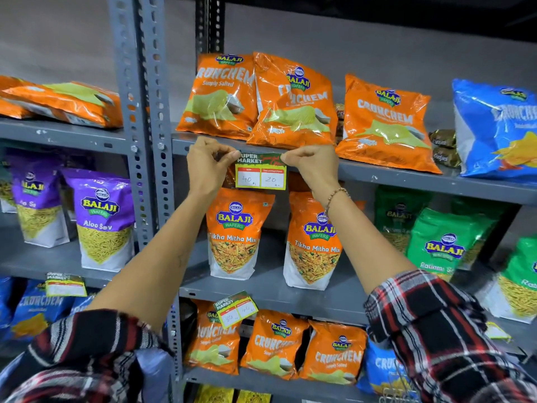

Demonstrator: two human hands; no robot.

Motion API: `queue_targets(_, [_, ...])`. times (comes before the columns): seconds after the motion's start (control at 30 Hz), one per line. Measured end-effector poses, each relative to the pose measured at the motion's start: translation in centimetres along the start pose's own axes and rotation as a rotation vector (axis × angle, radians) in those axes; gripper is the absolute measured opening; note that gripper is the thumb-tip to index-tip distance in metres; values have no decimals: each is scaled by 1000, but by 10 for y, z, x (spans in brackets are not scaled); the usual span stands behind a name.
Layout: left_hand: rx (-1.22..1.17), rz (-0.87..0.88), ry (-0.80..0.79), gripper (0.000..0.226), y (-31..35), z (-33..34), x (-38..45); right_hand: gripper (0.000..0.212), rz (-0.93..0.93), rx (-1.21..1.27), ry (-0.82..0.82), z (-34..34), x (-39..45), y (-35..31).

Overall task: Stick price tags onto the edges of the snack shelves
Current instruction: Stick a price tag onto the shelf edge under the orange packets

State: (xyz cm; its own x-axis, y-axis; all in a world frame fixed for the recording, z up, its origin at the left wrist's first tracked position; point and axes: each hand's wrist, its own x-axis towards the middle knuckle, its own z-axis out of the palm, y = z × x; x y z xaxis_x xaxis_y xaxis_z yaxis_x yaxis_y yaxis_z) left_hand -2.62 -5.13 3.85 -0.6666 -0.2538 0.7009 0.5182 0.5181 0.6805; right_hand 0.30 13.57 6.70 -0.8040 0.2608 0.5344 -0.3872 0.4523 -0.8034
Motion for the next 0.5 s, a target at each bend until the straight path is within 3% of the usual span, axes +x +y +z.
queue_targets(0.2, [49,-15,-69,25,-1,-1,11,8,-3,-58,51,3,-3,6])
queue_targets(0.5, [92,-57,-24,25,-6,2,14,10,11,-157,91,16,-6,4])
